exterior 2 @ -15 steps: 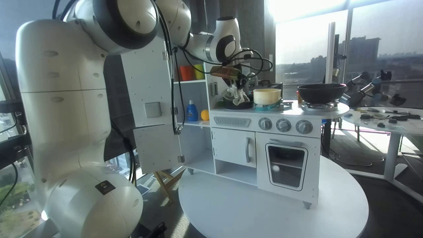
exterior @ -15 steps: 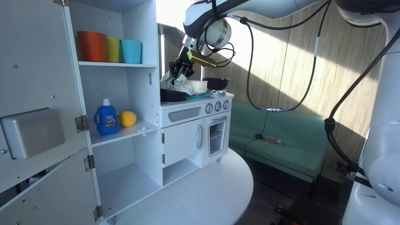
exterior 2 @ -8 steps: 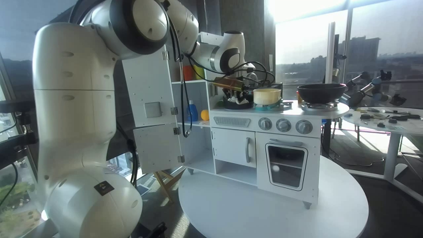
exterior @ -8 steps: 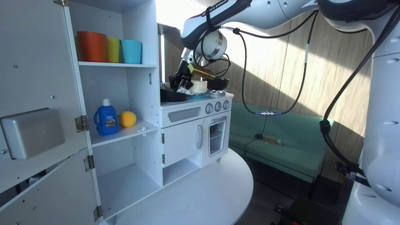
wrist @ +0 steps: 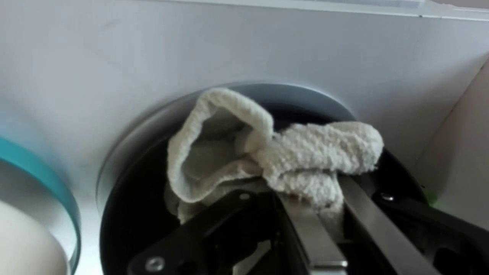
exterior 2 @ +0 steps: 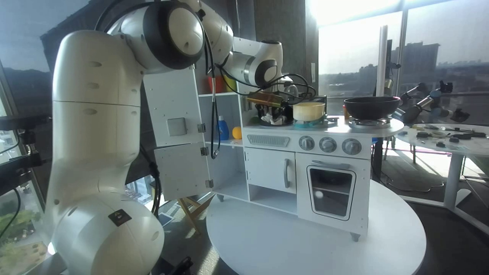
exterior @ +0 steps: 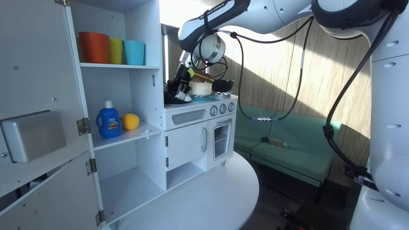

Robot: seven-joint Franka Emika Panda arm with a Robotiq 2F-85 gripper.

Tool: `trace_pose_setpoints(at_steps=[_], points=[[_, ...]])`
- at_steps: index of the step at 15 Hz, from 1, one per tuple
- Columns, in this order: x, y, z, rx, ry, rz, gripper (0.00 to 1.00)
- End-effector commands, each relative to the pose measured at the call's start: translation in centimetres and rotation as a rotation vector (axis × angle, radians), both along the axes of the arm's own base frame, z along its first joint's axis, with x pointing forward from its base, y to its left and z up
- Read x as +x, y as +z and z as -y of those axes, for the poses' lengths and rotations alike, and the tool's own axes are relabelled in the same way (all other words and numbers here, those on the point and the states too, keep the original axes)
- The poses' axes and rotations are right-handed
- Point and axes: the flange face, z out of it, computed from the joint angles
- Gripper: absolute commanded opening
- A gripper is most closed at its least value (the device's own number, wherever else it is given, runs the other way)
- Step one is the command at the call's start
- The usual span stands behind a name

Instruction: Pick up the white towel from the top of the refrigerator and wipe the black bowl in the sink, put the white towel on top of the refrigerator

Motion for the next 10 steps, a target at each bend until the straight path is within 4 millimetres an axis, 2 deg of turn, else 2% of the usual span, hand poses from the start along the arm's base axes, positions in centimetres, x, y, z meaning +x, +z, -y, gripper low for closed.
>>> trace_pose_setpoints(at_steps=[1, 5, 7, 10], points=[[1.9, 0.3, 1.2, -0.021, -0.026, 0.064, 0.11], [1.6, 0.6, 2.3, -0.071, -0.079, 0.035, 0.12], [0.9, 0.5, 1.9, -0.079, -0.087, -0.039, 0.12], [0.3, 0.4, 0.1, -0.021, -0.039, -0.147, 0.12]])
